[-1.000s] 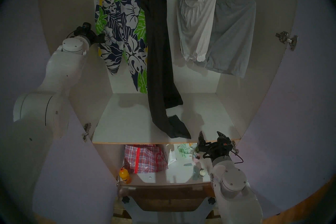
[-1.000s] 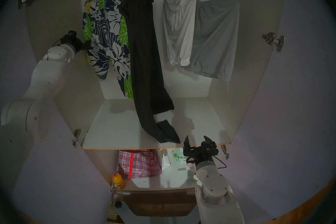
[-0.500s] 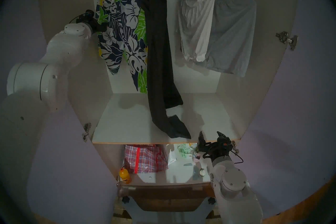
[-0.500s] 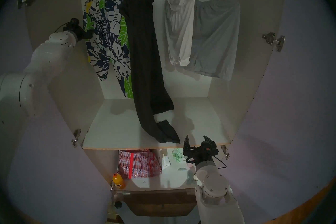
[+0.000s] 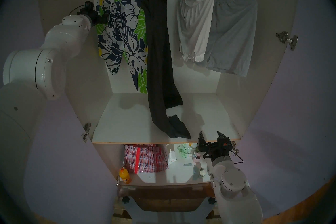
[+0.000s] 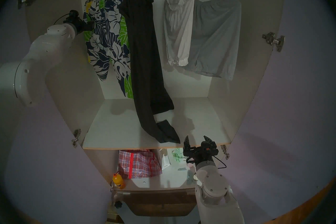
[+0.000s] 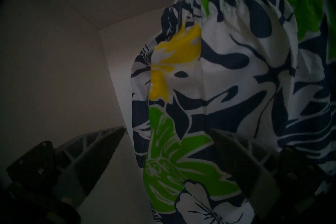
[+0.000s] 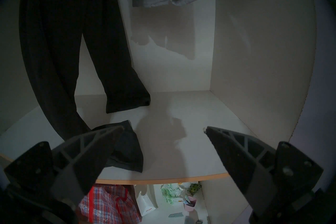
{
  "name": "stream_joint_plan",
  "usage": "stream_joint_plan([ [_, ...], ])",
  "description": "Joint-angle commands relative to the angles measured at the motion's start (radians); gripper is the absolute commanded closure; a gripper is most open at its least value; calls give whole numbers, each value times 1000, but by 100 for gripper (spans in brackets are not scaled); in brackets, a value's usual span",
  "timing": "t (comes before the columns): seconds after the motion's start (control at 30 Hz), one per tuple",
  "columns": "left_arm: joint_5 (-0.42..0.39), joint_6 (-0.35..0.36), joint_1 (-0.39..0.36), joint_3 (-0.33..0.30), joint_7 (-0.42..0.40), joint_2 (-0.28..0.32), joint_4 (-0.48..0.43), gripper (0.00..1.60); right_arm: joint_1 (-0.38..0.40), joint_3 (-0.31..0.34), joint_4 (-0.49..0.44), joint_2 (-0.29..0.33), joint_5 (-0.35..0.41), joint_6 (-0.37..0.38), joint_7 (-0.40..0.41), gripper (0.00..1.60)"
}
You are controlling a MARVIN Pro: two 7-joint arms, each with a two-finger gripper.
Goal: Move and arrange clothes and pants in the wardrobe
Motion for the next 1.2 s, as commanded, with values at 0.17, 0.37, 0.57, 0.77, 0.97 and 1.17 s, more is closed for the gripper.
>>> stream_joint_plan([
  [0.17,-43,16,-49,-47,-48,-37,-5,0,12,-1,-19,0,0,-6,1,0],
  [0.37,-59,38,-53,-69,-64,-63,4,0,14,-1,-14,0,0,-6,0,0],
  [0.57,-72,53,-52,-86,-75,-103,7,0,16,-1,-9,0,0,-6,0,0],
  [0.77,-82,68,-53,-99,-91,-146,6,0,18,-1,-3,0,0,-6,-1,0],
  [0.97,-94,85,-53,-112,-115,-183,8,0,20,-1,3,0,1,-6,-1,0],
  [1.17,-99,99,-55,-120,-132,-213,7,0,23,-1,7,0,1,-6,-1,0],
])
